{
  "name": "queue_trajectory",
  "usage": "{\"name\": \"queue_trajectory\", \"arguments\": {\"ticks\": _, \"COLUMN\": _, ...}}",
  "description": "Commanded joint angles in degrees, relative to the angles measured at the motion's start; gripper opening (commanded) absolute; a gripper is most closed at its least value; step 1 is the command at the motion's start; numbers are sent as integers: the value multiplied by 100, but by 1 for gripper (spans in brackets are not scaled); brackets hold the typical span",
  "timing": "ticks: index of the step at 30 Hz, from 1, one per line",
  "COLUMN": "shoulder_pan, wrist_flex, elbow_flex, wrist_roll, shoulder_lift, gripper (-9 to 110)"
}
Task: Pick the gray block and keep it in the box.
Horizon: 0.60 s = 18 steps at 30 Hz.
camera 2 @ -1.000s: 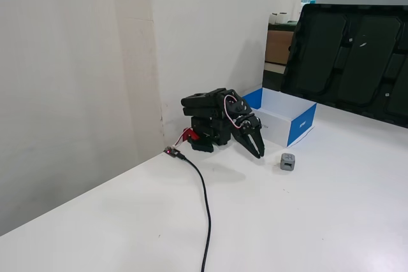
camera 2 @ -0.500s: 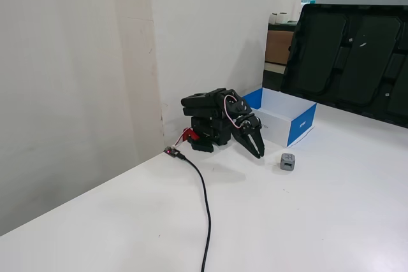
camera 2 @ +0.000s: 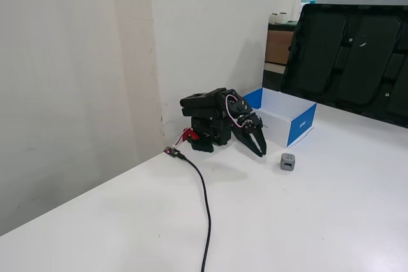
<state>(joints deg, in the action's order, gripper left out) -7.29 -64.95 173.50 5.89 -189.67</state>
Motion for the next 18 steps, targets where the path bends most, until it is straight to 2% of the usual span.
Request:
{"name": "queue_trajectory", "arguments": {"ticks": 1, "shoulder_pan": -211, "wrist_flex": 9, "elbow_flex": -9, "wrist_roll": -44, "shoulder_lift": -677, "gripper": 0}}
{"name": "queue_trajectory", "arguments": {"ticks": 9, "shoulder_pan": -457, "wrist_flex": -18, "elbow_flex": -343, "wrist_roll": -97, "shoulder_lift": -466, "gripper": 0}}
{"name": "queue_trajectory", "arguments": {"ticks": 18, "shoulder_pan": -615, "wrist_flex": 853, "elbow_flex": -1063, "wrist_roll": -114, "shoulder_lift": 1345, "gripper": 0}}
